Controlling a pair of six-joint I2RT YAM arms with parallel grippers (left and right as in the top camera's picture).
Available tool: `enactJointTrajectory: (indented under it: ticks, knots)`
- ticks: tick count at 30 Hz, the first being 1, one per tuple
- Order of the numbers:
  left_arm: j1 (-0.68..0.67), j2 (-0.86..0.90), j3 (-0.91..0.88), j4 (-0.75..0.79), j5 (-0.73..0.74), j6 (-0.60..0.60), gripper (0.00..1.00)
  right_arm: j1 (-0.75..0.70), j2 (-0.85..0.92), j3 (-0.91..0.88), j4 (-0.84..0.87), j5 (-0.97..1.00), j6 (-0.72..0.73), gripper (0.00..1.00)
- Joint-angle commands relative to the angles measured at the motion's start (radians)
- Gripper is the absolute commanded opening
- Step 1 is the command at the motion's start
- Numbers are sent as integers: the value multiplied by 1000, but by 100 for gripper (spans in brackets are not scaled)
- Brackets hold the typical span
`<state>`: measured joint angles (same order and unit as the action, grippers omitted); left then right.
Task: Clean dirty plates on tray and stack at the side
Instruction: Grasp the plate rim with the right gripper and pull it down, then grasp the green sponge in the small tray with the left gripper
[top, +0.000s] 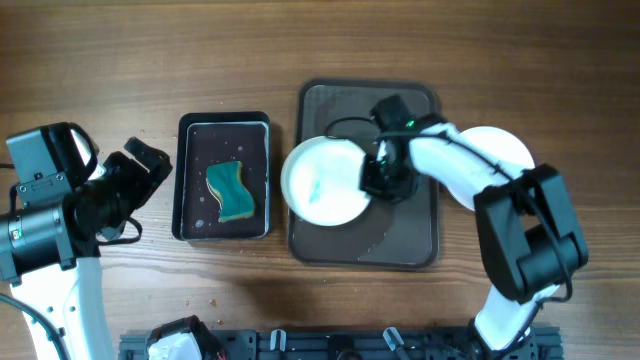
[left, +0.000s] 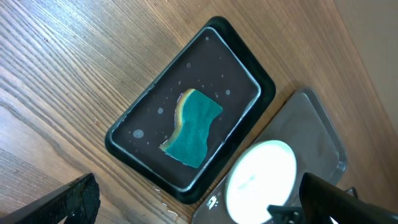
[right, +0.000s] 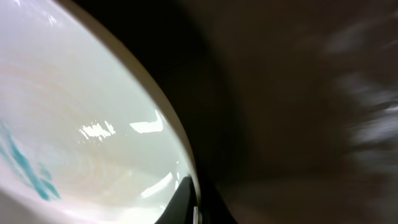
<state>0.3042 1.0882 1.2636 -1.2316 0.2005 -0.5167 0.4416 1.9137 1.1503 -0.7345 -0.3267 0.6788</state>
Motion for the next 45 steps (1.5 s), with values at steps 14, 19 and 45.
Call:
enactJointTrajectory:
  ticks: [14,19,45]
  knots:
    - [-98,51,12,-30,38,171,100,-68,-390,-79,-78,156,-175,48]
    - [-208,109,12,-27,14,173,98,-66,-400,-79,-141,65,-131,44]
    - [-378,668,-177,484,-228,30,34,-70,-405,-66,-100,41,-335,44]
